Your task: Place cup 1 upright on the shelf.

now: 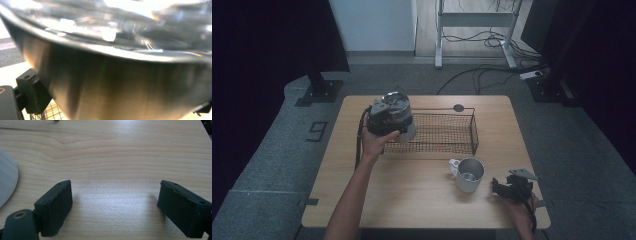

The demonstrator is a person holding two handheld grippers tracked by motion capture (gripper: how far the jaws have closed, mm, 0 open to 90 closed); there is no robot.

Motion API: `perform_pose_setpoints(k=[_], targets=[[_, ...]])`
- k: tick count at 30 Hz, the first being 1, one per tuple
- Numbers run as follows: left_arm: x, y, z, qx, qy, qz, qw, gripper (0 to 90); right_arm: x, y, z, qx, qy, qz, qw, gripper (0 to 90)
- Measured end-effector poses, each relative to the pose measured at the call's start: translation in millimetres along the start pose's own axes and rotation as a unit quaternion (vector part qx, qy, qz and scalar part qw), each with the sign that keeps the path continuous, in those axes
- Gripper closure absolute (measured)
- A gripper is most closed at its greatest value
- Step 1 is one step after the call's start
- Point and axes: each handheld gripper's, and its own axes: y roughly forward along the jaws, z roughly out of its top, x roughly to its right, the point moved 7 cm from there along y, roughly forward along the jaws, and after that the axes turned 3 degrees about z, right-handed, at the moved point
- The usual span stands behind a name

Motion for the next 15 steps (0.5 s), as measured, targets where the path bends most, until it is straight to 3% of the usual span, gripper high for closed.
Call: perform_pose_setpoints(k=[15], targets=[[-1.8,12.2,5.4,-0.006,0.006,0.003,1.0000,4.3,0.1,0.0,0.0,0.000,0.000,0.000,1.0000,12.2]])
